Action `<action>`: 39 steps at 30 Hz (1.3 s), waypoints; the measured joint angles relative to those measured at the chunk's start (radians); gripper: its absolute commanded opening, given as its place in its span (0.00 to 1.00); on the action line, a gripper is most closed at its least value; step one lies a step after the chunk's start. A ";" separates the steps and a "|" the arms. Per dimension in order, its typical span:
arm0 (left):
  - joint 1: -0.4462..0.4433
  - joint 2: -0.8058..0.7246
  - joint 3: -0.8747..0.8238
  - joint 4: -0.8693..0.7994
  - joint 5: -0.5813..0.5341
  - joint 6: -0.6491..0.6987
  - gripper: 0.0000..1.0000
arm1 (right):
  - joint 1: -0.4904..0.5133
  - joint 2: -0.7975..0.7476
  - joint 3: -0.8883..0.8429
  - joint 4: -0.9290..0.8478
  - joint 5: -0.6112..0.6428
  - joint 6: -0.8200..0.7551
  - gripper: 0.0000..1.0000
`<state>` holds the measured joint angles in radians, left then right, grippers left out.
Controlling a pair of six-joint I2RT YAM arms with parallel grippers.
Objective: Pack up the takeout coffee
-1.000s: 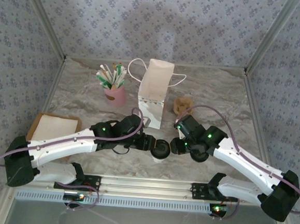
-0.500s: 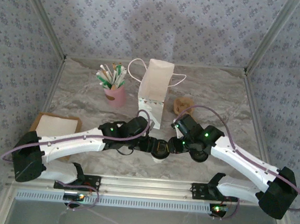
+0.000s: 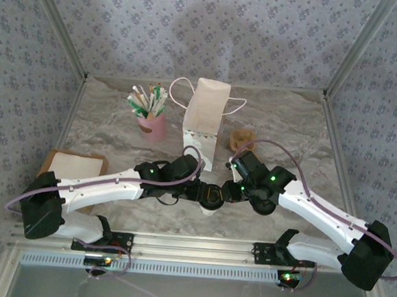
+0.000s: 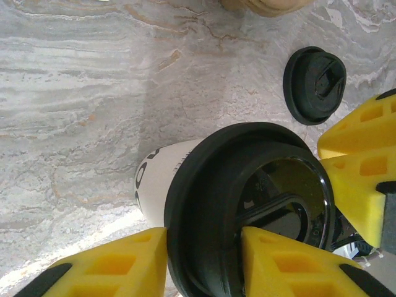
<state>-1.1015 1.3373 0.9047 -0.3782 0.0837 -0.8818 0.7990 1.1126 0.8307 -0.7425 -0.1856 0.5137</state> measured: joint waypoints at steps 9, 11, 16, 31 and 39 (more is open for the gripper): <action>0.000 -0.020 -0.034 0.037 -0.001 -0.014 0.33 | 0.028 0.006 -0.008 0.011 0.021 0.024 0.26; 0.000 -0.025 -0.042 0.046 -0.003 -0.019 0.33 | 0.034 0.006 -0.010 0.014 0.030 0.032 0.25; 0.000 -0.031 -0.051 0.058 -0.003 -0.022 0.32 | 0.046 0.005 -0.005 0.010 0.048 0.048 0.26; 0.000 -0.053 -0.078 0.084 -0.003 -0.029 0.33 | 0.103 0.022 0.171 -0.109 0.110 0.044 0.24; 0.000 -0.060 -0.083 0.084 -0.003 -0.029 0.33 | 0.105 0.093 0.185 -0.063 0.060 0.037 0.17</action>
<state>-1.1019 1.2770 0.8215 -0.2939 0.0803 -0.9108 0.9039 1.2053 1.0161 -0.8055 -0.1261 0.5507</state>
